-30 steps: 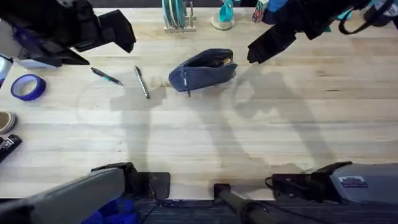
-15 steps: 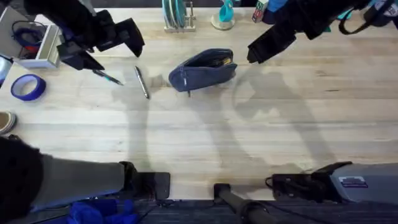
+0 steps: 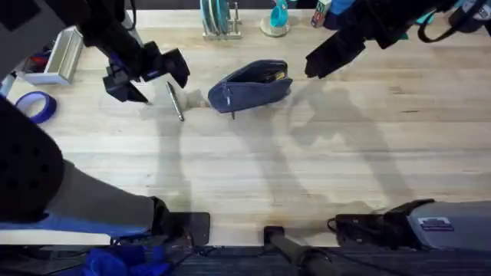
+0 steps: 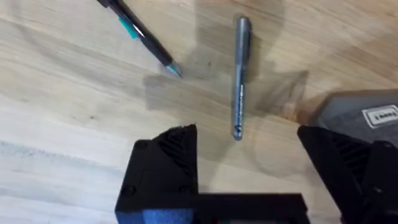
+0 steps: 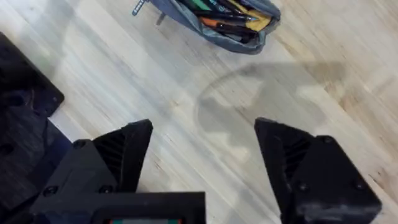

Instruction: Unzip the bag, pick up the pens from the table one at a time and place them inside, then zip the bag closed.

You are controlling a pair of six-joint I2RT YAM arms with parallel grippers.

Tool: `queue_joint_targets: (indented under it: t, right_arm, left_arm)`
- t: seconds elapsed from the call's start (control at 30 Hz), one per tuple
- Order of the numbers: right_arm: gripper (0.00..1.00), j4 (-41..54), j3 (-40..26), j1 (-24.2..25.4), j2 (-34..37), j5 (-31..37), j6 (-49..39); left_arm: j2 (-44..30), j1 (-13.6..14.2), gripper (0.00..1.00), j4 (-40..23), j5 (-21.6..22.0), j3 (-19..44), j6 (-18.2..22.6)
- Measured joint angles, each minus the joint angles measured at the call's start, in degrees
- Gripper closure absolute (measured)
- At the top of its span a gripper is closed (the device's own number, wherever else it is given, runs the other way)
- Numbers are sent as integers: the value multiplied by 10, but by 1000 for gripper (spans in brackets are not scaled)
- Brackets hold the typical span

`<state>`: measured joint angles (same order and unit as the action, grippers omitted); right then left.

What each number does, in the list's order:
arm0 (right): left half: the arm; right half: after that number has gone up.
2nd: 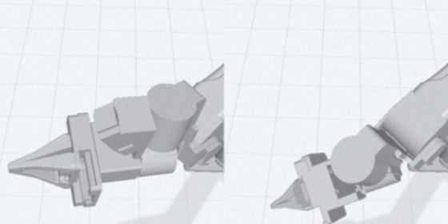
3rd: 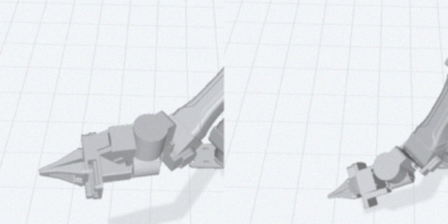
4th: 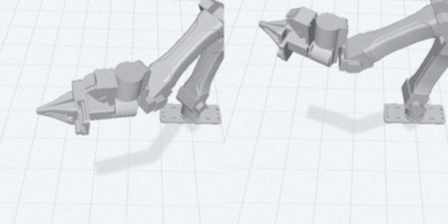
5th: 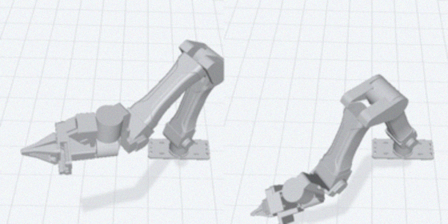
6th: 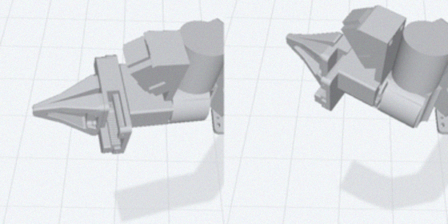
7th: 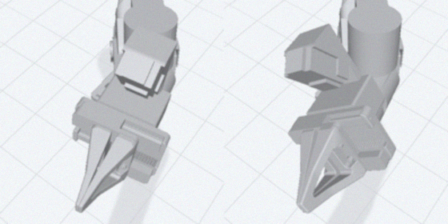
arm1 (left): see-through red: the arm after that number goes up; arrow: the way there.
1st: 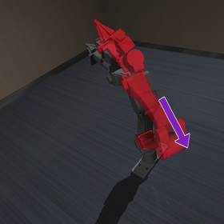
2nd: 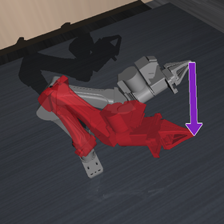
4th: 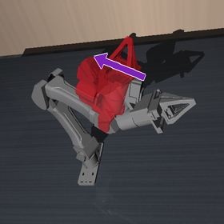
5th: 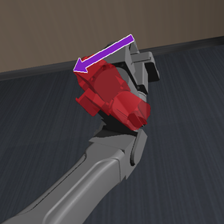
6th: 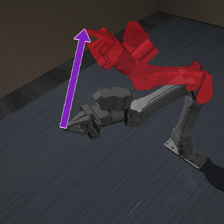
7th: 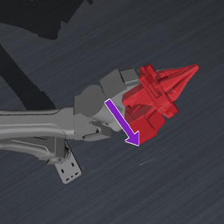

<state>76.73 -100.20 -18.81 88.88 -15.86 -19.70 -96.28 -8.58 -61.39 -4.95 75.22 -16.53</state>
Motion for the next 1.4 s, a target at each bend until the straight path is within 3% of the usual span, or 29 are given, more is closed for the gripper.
queue_joint_targets:
  t: [0.57, 1.2, 1.33, 1.4]
  right_arm:
    - [5, 0, 0, 0, 0, 0, 0]
    - [5, 0, 0, 0, 0, 0, 0]
    - [5, 0, 0, 0, 0, 0, 0]
    - [5, 0, 0, 0, 0, 0, 0]
  left_arm:
    - [-10, 0, 21, 103, 0, -75, 0]
    - [-56, 0, 32, 113, 5, -83, 0]
    - [-57, 0, 103, 112, 9, -82, -2]
    - [-58, 0, 215, 110, 18, -82, -2]
